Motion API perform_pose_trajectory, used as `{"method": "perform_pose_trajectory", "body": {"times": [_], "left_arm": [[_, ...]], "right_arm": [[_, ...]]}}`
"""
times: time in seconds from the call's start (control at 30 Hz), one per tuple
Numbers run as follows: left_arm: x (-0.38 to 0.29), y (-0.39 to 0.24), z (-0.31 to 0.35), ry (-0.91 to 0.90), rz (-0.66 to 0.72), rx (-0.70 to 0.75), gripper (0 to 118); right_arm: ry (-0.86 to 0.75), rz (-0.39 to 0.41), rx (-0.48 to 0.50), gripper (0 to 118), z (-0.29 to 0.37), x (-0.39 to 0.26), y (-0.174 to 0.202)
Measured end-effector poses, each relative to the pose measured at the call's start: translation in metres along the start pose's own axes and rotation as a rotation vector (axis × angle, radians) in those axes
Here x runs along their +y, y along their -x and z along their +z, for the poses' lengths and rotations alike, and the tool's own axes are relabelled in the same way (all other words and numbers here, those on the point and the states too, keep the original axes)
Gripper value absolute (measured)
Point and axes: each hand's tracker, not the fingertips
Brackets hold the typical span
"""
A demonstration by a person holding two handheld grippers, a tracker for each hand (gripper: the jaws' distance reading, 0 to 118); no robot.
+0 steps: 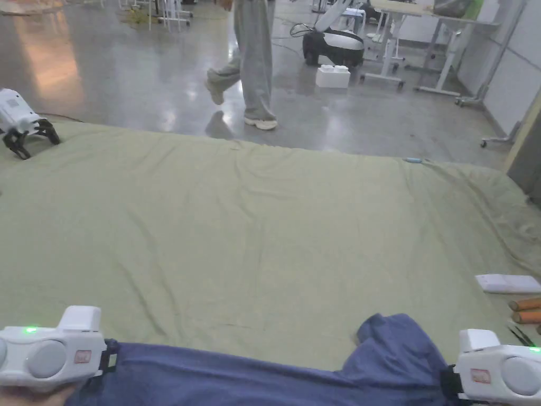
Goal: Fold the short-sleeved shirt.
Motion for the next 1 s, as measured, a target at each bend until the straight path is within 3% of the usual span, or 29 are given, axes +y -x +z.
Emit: {"method": "perform_pose_trajectory", "body": {"times": [0.1,0.33,0.53,0.7,0.77,0.8,0.83,0.87,1.0], "left_arm": [[-0.008,0.006,0.051,-0.085,-0.008,-0.046,0],[-0.093,0.032,0.154,-0.118,-0.028,-0.121,0],[-0.165,0.035,0.165,-0.043,-0.057,-0.118,0],[-0.191,0.036,0.147,-0.01,-0.026,-0.104,0],[-0.193,0.038,0.14,-0.017,-0.007,-0.111,30],[-0.193,0.038,0.139,-0.015,-0.003,-0.097,53],[-0.193,0.037,0.141,-0.027,0.009,-0.048,80],[-0.19,0.037,0.146,-0.046,0.01,-0.011,86],[-0.161,0.021,0.214,-0.426,-0.014,0.088,85]], "right_arm": [[-0.067,-0.079,0.074,0,0.044,-0.016,-0.007],[-0.19,-0.018,0.059,0,0.156,-0.123,0.014],[-0.146,-0.017,0.034,0,0.172,-0.209,0.024],[-0.096,-0.021,0.036,0,0.155,-0.236,0.032],[-0.092,-0.018,0.04,3,0.146,-0.24,0.033],[-0.096,-0.019,0.037,19,0.144,-0.241,0.033],[-0.092,-0.017,0.039,60,0.135,-0.242,0.028],[-0.096,-0.021,0.023,76,0.134,-0.242,0.027],[-0.287,-0.057,0.027,75,0.17,-0.225,0.021]]}}
